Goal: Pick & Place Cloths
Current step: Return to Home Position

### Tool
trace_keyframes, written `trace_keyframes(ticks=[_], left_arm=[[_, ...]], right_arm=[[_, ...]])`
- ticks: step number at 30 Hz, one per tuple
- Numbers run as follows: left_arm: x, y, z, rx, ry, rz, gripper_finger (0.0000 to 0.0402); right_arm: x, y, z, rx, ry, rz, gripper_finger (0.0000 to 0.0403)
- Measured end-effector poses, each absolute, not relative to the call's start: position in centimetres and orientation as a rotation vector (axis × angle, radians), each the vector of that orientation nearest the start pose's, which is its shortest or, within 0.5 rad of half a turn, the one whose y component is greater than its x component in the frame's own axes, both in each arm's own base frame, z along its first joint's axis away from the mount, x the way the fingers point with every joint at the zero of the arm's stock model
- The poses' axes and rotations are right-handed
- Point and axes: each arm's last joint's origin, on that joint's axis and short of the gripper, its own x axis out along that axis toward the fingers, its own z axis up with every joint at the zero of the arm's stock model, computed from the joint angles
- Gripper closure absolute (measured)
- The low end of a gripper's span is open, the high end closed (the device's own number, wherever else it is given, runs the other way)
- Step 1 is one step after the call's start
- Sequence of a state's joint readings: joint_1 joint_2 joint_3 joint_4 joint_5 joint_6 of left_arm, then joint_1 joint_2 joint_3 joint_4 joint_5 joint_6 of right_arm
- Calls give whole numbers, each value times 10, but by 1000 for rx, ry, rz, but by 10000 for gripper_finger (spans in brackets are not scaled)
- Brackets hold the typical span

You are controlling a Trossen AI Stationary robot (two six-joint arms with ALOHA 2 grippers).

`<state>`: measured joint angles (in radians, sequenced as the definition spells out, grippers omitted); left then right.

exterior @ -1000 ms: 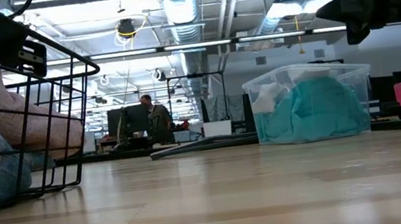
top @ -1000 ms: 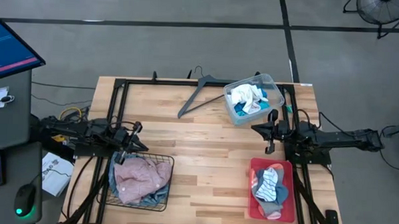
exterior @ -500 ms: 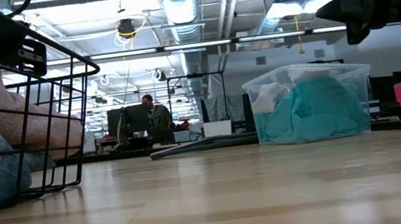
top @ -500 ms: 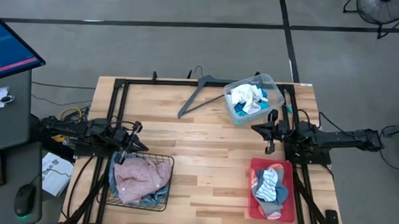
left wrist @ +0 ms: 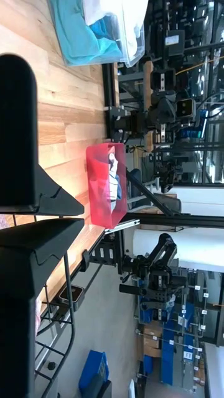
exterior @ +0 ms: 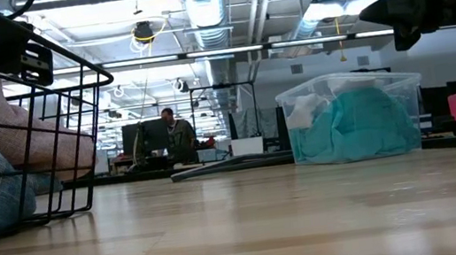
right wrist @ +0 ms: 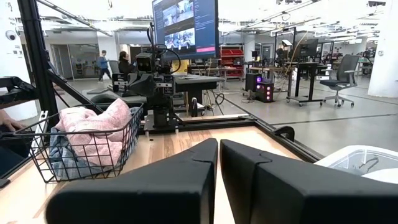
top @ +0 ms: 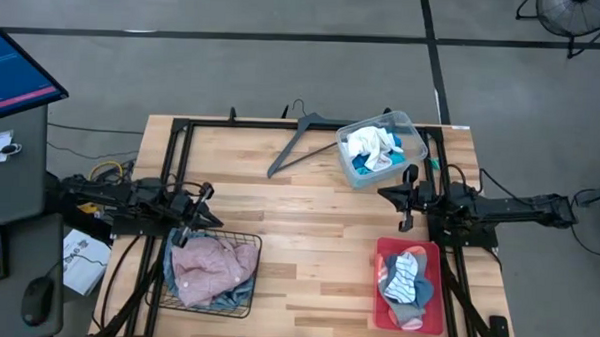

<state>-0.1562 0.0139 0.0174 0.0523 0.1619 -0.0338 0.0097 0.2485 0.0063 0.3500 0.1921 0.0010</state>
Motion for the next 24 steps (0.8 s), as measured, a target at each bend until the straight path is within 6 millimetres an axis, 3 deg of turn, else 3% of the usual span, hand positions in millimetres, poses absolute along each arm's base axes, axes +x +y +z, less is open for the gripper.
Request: trace_keyframes(ticks=[24], left_arm=[[96,-20,173,-33,-45,-319,401]], right_arm=[[112,-4,178,12,-107,-182,386]])
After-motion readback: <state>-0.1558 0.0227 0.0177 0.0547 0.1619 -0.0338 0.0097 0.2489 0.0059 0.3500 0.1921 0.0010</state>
